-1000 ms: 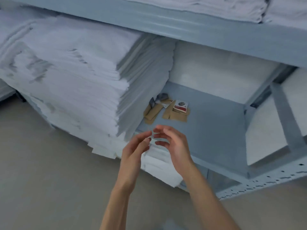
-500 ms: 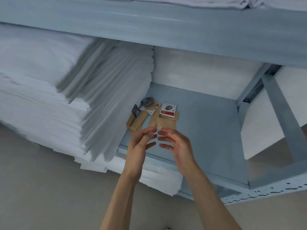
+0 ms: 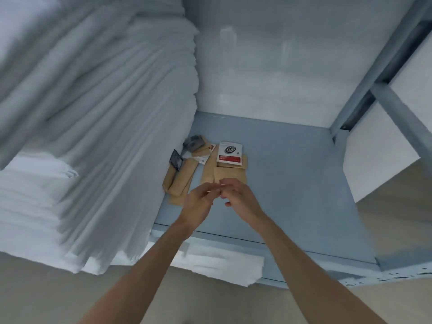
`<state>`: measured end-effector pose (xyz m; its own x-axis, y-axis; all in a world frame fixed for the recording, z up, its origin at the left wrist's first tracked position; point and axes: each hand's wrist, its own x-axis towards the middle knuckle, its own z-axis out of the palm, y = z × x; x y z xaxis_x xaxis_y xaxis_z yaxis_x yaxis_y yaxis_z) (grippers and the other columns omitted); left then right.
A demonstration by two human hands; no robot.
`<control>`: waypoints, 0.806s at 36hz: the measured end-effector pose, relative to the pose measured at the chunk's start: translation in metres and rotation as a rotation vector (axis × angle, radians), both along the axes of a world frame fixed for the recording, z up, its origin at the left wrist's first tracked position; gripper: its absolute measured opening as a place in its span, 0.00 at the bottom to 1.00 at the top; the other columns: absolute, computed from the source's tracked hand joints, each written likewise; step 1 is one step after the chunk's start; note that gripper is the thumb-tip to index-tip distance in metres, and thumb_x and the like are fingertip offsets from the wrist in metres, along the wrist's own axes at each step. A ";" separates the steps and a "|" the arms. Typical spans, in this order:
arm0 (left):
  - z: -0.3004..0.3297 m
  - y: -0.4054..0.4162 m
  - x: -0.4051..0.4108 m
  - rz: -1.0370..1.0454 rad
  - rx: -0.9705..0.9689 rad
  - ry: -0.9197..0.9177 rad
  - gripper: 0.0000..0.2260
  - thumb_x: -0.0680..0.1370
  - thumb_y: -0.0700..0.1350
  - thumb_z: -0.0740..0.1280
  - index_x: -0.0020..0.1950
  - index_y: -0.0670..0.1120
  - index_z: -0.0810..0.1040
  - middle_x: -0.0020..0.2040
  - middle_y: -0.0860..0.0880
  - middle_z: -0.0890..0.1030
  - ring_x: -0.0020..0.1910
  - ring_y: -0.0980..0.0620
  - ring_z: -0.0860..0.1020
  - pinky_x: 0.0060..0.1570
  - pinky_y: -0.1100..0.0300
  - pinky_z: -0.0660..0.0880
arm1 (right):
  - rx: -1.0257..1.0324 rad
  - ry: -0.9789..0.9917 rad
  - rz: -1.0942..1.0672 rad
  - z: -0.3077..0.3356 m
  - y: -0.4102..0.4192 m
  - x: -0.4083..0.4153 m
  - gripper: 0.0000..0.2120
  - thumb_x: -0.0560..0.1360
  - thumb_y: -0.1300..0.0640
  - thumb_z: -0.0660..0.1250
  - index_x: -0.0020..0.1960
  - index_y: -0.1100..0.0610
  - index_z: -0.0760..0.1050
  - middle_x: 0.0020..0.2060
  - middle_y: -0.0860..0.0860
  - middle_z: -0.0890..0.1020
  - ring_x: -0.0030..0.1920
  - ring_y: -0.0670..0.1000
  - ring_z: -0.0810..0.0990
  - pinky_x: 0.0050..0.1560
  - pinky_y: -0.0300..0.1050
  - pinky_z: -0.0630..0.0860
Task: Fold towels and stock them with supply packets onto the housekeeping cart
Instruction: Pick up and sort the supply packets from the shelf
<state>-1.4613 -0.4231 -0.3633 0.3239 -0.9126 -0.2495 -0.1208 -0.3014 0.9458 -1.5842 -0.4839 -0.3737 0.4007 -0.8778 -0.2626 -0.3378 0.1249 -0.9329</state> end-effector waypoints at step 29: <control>-0.166 -0.032 0.033 0.184 -0.419 -0.426 0.12 0.73 0.29 0.64 0.42 0.43 0.83 0.51 0.53 0.83 0.53 0.55 0.81 0.48 0.55 0.79 | -0.793 0.503 0.010 -0.158 -0.067 -0.018 0.23 0.70 0.69 0.69 0.64 0.58 0.76 0.61 0.52 0.73 0.61 0.53 0.70 0.55 0.38 0.67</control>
